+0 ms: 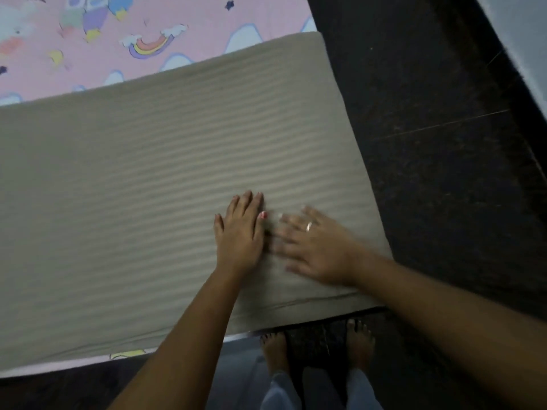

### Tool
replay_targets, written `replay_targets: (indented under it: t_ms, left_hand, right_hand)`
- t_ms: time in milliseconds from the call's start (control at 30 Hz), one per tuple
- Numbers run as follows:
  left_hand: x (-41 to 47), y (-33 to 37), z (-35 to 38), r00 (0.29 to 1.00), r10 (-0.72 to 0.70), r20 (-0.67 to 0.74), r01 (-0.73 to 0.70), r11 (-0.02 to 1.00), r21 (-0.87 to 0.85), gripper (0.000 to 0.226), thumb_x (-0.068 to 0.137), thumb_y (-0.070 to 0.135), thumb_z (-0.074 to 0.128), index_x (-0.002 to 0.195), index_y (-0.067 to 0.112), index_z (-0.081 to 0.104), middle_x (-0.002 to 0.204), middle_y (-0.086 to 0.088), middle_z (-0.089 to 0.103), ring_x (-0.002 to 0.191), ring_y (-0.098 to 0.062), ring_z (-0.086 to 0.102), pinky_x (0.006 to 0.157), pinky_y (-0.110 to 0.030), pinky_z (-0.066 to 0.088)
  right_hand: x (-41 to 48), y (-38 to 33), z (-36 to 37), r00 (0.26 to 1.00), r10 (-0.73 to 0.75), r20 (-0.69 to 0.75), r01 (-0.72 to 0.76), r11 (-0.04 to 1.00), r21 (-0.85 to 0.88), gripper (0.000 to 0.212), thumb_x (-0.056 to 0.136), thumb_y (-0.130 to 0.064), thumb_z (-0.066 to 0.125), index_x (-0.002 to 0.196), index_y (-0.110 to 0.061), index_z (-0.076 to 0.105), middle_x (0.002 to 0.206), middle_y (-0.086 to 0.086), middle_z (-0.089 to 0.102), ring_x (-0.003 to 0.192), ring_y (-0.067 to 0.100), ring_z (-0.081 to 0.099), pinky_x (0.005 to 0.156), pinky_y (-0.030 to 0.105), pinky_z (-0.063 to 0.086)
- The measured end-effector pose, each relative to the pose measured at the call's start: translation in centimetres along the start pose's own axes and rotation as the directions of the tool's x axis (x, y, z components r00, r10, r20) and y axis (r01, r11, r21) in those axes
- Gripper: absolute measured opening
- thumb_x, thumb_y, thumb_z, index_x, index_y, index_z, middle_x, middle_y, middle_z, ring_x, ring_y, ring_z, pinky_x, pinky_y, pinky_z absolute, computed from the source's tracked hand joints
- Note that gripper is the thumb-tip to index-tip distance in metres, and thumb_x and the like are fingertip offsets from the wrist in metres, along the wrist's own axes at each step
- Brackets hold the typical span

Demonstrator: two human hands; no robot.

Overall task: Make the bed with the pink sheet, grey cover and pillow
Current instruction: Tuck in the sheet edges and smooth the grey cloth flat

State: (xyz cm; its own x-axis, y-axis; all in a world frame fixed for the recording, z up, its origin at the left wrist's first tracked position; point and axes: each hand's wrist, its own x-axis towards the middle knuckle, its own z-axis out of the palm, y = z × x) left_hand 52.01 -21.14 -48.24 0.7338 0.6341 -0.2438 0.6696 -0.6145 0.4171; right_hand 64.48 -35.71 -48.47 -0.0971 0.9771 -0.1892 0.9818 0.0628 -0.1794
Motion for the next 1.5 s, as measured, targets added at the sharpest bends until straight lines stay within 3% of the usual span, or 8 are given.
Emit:
replay_targets:
  t_ms: [233, 367, 567, 700, 867, 1000, 1167, 1500]
  left_hand:
    - [-5.0, 1.2, 1.5, 0.989, 0.145, 0.018, -0.146, 0.979, 0.141, 0.061, 0.091, 0.052, 0.025, 0.146, 0.027, 0.033, 0.152, 0.004, 0.033, 0.142, -0.019, 0.028, 0.112, -0.044, 0.024]
    - [-8.8, 2.1, 2.4, 0.955, 0.282, -0.087, -0.288, 0.956, -0.052, 0.044, 0.091, 0.036, 0.043, 0.128, 0.018, 0.059, 0.129, 0.000, 0.061, 0.124, -0.017, 0.052, 0.105, -0.030, 0.037]
    - [-9.0, 0.1, -2.1, 0.903, -0.303, -0.303, 0.012, 0.725, -0.689, 0.020, 0.090, 0.035, 0.046, 0.090, 0.030, 0.066, 0.072, 0.009, 0.068, 0.069, -0.007, 0.066, 0.066, -0.025, 0.051]
    - [-7.4, -4.8, -4.5, 0.850, -0.389, -0.355, 0.100, 0.781, -0.616, 0.018, 0.090, 0.033, 0.047, 0.094, 0.031, 0.065, 0.086, 0.010, 0.070, 0.083, -0.008, 0.067, 0.074, -0.031, 0.053]
    - [-6.3, -10.1, -5.7, 0.907, -0.330, -0.263, 0.184, 0.870, -0.458, 0.035, 0.090, 0.029, 0.045, 0.115, 0.015, 0.066, 0.112, -0.002, 0.068, 0.106, -0.019, 0.061, 0.094, -0.039, 0.049]
    - [-6.1, -13.3, -6.7, 0.885, -0.345, -0.313, 0.198, 0.887, -0.418, 0.035, 0.093, 0.021, 0.046, 0.123, 0.011, 0.061, 0.129, -0.006, 0.059, 0.125, -0.022, 0.049, 0.108, -0.037, 0.037]
    - [-6.8, -15.9, -7.0, 0.825, -0.444, -0.349, 0.273, 0.854, -0.442, 0.043, 0.093, 0.027, 0.038, 0.131, 0.015, 0.056, 0.141, -0.007, 0.048, 0.137, -0.023, 0.034, 0.115, -0.038, 0.024]
    - [-6.8, -21.7, -9.8, 0.807, -0.483, -0.339, 0.331, 0.846, -0.418, 0.050, 0.090, 0.036, 0.035, 0.132, 0.017, 0.055, 0.144, -0.006, 0.046, 0.140, -0.023, 0.030, 0.115, -0.034, 0.019]
  right_hand:
    - [-6.0, -3.0, -1.4, 0.813, -0.581, -0.031, 0.574, 0.793, 0.205, 0.046, 0.096, -0.053, 0.037, 0.130, -0.027, 0.055, 0.135, -0.003, 0.055, 0.127, 0.022, 0.046, 0.106, 0.043, 0.033]
    - [0.2, 3.6, -4.6, 0.951, -0.171, -0.258, 0.227, 0.951, 0.209, 0.056, 0.100, -0.047, 0.024, 0.122, -0.013, 0.063, 0.121, 0.007, 0.065, 0.111, 0.025, 0.059, 0.094, 0.038, 0.048]
    - [9.9, 3.6, -2.3, 0.991, 0.135, -0.025, -0.134, 0.991, 0.011, 0.075, 0.084, -0.061, 0.010, 0.146, -0.027, 0.036, 0.152, 0.004, 0.036, 0.139, 0.033, 0.032, 0.111, 0.051, 0.023]
    - [8.0, -8.0, 0.8, 0.973, -0.202, -0.111, 0.211, 0.975, 0.072, 0.054, 0.088, -0.056, 0.037, 0.126, -0.025, 0.060, 0.138, 0.004, 0.053, 0.129, 0.032, 0.045, 0.107, 0.052, 0.029]
    - [5.0, -13.9, -0.6, 0.643, -0.761, -0.087, 0.739, 0.586, 0.333, 0.045, 0.088, -0.047, 0.058, 0.125, -0.022, 0.060, 0.130, 0.005, 0.059, 0.121, 0.027, 0.052, 0.104, 0.046, 0.037]
    - [12.9, -5.6, -3.1, 0.944, -0.198, -0.262, 0.284, 0.894, 0.348, 0.048, 0.090, -0.047, 0.047, 0.127, -0.019, 0.058, 0.129, 0.006, 0.059, 0.123, 0.026, 0.052, 0.106, 0.039, 0.038]
    - [17.9, -3.0, -1.9, 0.963, 0.263, -0.050, -0.258, 0.962, 0.094, 0.081, 0.081, -0.063, 0.011, 0.148, -0.022, 0.030, 0.155, 0.003, 0.030, 0.143, 0.031, 0.025, 0.114, 0.048, 0.017]
    - [17.3, -20.9, -0.3, 0.716, -0.673, -0.183, 0.693, 0.655, 0.302, 0.043, 0.090, -0.045, 0.051, 0.119, -0.015, 0.063, 0.117, 0.009, 0.065, 0.113, 0.030, 0.057, 0.107, 0.043, 0.038]
